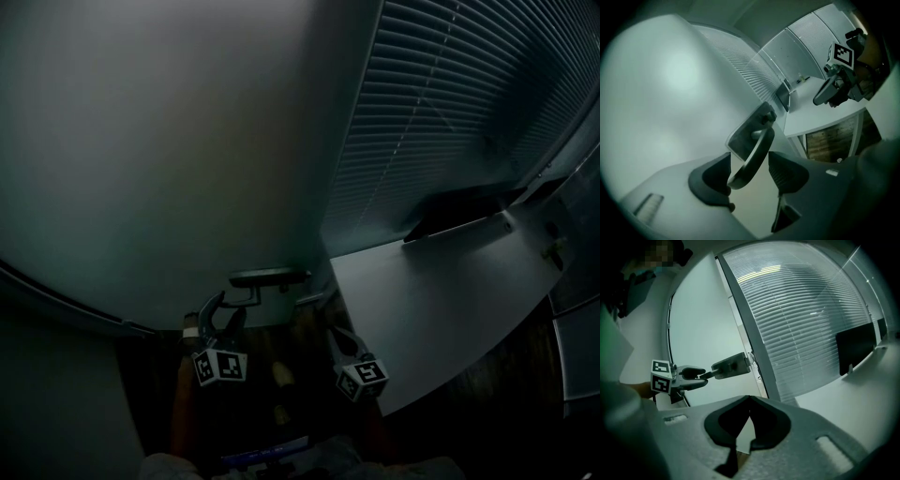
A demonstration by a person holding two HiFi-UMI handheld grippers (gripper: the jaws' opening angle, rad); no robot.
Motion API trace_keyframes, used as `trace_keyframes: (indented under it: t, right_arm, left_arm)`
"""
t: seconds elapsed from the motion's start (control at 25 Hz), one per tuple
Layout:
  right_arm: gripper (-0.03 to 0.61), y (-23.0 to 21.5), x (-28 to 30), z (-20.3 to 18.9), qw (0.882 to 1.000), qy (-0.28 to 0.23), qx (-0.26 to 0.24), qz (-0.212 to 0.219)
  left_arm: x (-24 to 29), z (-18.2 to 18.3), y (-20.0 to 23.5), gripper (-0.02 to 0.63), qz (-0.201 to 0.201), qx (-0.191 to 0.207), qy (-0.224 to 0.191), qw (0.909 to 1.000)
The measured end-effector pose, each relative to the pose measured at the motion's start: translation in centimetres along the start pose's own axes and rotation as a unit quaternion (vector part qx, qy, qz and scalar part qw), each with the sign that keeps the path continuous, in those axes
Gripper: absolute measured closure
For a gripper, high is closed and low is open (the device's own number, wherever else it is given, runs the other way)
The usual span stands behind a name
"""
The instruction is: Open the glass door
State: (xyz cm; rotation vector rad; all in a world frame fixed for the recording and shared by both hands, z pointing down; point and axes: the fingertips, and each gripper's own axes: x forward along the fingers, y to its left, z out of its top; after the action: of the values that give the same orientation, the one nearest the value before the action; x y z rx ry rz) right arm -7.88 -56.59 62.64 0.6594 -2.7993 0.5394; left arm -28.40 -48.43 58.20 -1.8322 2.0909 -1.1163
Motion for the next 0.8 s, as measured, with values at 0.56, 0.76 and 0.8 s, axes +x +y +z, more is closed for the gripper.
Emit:
trace_keyframes:
  t: [0.56,0.76,0.8]
  right_arm:
    - [0.577,0.06,-0.37,-0.03,1.0,-0.001,0.014,0.001]
    - [0.577,0.13,-0.63,-0.06,1.0,-0.003,0.019,0.0]
    - [0.577,0.1,-0.6,-0.13,1.0,-0.004,0.019,0.0]
  left_arm:
    - [0.21,-0.14,-0.43,0.428,0.007,0.062,0.046,0.997]
    - [0.08,-0.08,-0.51,0.459,0.007,0.122,0.063,0.9906]
    - [0.11,-0.13,-0.55,0.461,0.004,0.125,0.065,0.99]
